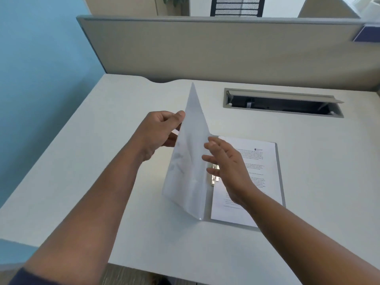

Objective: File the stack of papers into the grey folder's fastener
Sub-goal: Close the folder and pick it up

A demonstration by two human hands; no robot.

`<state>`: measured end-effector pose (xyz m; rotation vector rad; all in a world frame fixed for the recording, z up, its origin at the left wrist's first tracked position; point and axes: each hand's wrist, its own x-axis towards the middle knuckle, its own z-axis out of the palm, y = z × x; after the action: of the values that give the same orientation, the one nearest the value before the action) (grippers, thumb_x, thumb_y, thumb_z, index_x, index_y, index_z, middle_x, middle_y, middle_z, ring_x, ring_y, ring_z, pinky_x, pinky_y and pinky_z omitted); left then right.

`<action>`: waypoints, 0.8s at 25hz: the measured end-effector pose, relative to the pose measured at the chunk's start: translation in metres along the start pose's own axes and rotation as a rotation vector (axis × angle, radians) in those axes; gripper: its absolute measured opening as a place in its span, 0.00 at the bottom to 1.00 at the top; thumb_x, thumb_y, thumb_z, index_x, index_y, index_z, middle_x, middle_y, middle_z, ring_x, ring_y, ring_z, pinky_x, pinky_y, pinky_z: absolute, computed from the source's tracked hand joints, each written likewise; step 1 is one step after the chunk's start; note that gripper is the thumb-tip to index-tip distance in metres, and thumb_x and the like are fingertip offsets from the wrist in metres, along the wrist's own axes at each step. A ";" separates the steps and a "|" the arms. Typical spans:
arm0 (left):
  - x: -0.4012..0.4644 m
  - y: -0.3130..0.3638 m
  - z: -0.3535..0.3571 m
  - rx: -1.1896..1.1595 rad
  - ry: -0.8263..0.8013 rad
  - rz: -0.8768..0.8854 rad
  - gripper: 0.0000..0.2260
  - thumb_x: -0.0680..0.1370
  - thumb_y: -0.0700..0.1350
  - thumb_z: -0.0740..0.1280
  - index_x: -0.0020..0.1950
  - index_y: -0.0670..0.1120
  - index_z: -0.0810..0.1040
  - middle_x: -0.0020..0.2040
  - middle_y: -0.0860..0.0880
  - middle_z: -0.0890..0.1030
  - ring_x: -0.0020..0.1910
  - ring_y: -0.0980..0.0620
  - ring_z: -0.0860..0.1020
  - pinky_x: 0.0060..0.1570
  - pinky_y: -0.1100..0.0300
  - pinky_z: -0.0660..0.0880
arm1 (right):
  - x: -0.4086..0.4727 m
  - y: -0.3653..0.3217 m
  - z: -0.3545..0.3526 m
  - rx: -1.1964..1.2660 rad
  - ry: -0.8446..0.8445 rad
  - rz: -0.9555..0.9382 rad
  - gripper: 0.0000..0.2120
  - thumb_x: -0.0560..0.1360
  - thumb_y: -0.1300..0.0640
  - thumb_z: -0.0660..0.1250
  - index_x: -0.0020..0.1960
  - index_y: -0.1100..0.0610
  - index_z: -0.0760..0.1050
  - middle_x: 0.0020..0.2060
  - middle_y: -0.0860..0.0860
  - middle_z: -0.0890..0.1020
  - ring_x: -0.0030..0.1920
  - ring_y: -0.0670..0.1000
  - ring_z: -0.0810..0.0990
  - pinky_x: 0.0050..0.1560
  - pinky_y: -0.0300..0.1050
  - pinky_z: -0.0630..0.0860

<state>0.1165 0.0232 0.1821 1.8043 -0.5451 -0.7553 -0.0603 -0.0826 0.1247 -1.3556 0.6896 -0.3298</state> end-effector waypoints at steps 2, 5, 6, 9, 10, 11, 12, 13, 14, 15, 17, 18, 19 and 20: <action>-0.004 -0.001 0.032 0.019 -0.075 0.022 0.14 0.83 0.52 0.64 0.57 0.45 0.84 0.52 0.47 0.86 0.40 0.43 0.86 0.43 0.53 0.84 | -0.009 -0.023 -0.012 0.104 0.042 0.013 0.18 0.76 0.40 0.64 0.63 0.46 0.77 0.57 0.46 0.83 0.53 0.50 0.85 0.53 0.53 0.81; -0.007 -0.023 0.076 0.086 -0.160 0.040 0.12 0.82 0.50 0.67 0.63 0.50 0.83 0.53 0.50 0.85 0.41 0.49 0.85 0.40 0.59 0.81 | -0.019 -0.039 -0.045 0.119 0.085 0.007 0.14 0.79 0.44 0.64 0.61 0.48 0.76 0.53 0.49 0.85 0.50 0.54 0.86 0.51 0.55 0.82; -0.005 -0.035 0.088 0.137 -0.183 0.042 0.13 0.81 0.52 0.68 0.64 0.52 0.82 0.54 0.52 0.84 0.41 0.52 0.83 0.40 0.60 0.80 | -0.021 -0.040 -0.058 0.118 0.087 0.002 0.13 0.79 0.48 0.64 0.62 0.49 0.76 0.53 0.50 0.85 0.50 0.56 0.86 0.49 0.55 0.82; 0.002 -0.073 0.119 0.314 -0.206 0.034 0.19 0.78 0.56 0.70 0.69 0.55 0.79 0.64 0.54 0.79 0.51 0.53 0.80 0.56 0.56 0.77 | -0.029 -0.033 -0.097 0.058 0.113 -0.006 0.17 0.78 0.60 0.64 0.66 0.50 0.73 0.53 0.53 0.85 0.48 0.56 0.85 0.41 0.50 0.81; 0.005 -0.084 0.125 0.352 -0.192 0.017 0.20 0.78 0.56 0.70 0.70 0.54 0.78 0.68 0.53 0.76 0.59 0.51 0.79 0.64 0.53 0.74 | -0.032 -0.029 -0.110 0.002 0.137 -0.009 0.20 0.77 0.64 0.63 0.67 0.50 0.72 0.51 0.52 0.86 0.47 0.56 0.85 0.40 0.50 0.81; 0.006 -0.093 0.131 0.387 -0.171 -0.005 0.21 0.78 0.55 0.70 0.71 0.53 0.77 0.69 0.51 0.74 0.65 0.49 0.75 0.69 0.51 0.71 | -0.034 -0.023 -0.122 -0.062 0.161 -0.010 0.23 0.76 0.66 0.61 0.67 0.49 0.71 0.50 0.51 0.86 0.47 0.56 0.85 0.41 0.52 0.82; 0.007 -0.101 0.136 0.428 -0.150 -0.032 0.22 0.78 0.54 0.70 0.71 0.53 0.77 0.70 0.50 0.71 0.70 0.47 0.71 0.71 0.51 0.67 | -0.037 -0.016 -0.134 -0.131 0.186 -0.003 0.25 0.75 0.68 0.60 0.67 0.47 0.71 0.49 0.50 0.87 0.47 0.56 0.86 0.43 0.54 0.83; 0.007 -0.105 0.139 0.467 -0.132 -0.061 0.23 0.78 0.54 0.71 0.72 0.54 0.76 0.71 0.48 0.68 0.71 0.46 0.67 0.71 0.53 0.65 | -0.038 -0.008 -0.145 -0.201 0.209 0.013 0.26 0.74 0.68 0.60 0.66 0.45 0.72 0.49 0.49 0.87 0.46 0.56 0.86 0.45 0.56 0.83; 0.006 -0.109 0.143 0.495 -0.118 -0.089 0.24 0.77 0.54 0.71 0.73 0.54 0.74 0.71 0.47 0.66 0.72 0.44 0.65 0.70 0.54 0.63 | -0.040 0.003 -0.154 -0.265 0.232 0.035 0.26 0.73 0.67 0.60 0.64 0.42 0.73 0.48 0.48 0.87 0.46 0.55 0.86 0.45 0.58 0.84; 0.006 -0.112 0.146 0.511 -0.107 -0.103 0.27 0.77 0.54 0.72 0.75 0.53 0.72 0.72 0.47 0.65 0.72 0.44 0.65 0.69 0.54 0.64 | -0.040 0.016 -0.163 -0.326 0.258 0.060 0.24 0.72 0.65 0.61 0.61 0.41 0.74 0.48 0.47 0.86 0.45 0.54 0.86 0.45 0.58 0.84; 0.007 -0.117 0.152 0.530 -0.095 -0.126 0.32 0.75 0.55 0.73 0.77 0.50 0.68 0.73 0.46 0.65 0.71 0.44 0.68 0.67 0.54 0.66 | -0.039 0.044 -0.176 -0.478 0.315 0.124 0.17 0.71 0.60 0.65 0.57 0.44 0.75 0.49 0.47 0.83 0.46 0.53 0.84 0.47 0.58 0.83; 0.008 -0.121 0.154 0.548 -0.085 -0.133 0.33 0.74 0.56 0.73 0.76 0.49 0.67 0.72 0.45 0.66 0.70 0.44 0.70 0.66 0.54 0.69 | -0.038 0.056 -0.180 -0.570 0.335 0.162 0.15 0.71 0.56 0.68 0.56 0.47 0.74 0.50 0.48 0.82 0.47 0.53 0.82 0.48 0.57 0.82; 0.009 -0.124 0.157 0.580 -0.074 -0.132 0.33 0.73 0.57 0.74 0.74 0.48 0.68 0.69 0.45 0.68 0.67 0.43 0.72 0.64 0.53 0.71 | -0.037 0.068 -0.184 -0.659 0.338 0.202 0.16 0.70 0.53 0.70 0.57 0.50 0.74 0.53 0.50 0.80 0.49 0.53 0.81 0.51 0.55 0.80; 0.009 -0.126 0.159 0.623 -0.062 -0.133 0.31 0.72 0.58 0.74 0.71 0.47 0.70 0.66 0.44 0.71 0.64 0.42 0.74 0.61 0.52 0.74 | -0.037 0.078 -0.185 -0.728 0.331 0.246 0.20 0.70 0.50 0.73 0.59 0.53 0.73 0.57 0.51 0.78 0.52 0.54 0.79 0.54 0.53 0.78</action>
<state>0.0102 -0.0440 0.0225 2.4148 -0.7657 -0.7862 -0.2172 -0.1889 0.0478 -1.8934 1.3247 -0.0991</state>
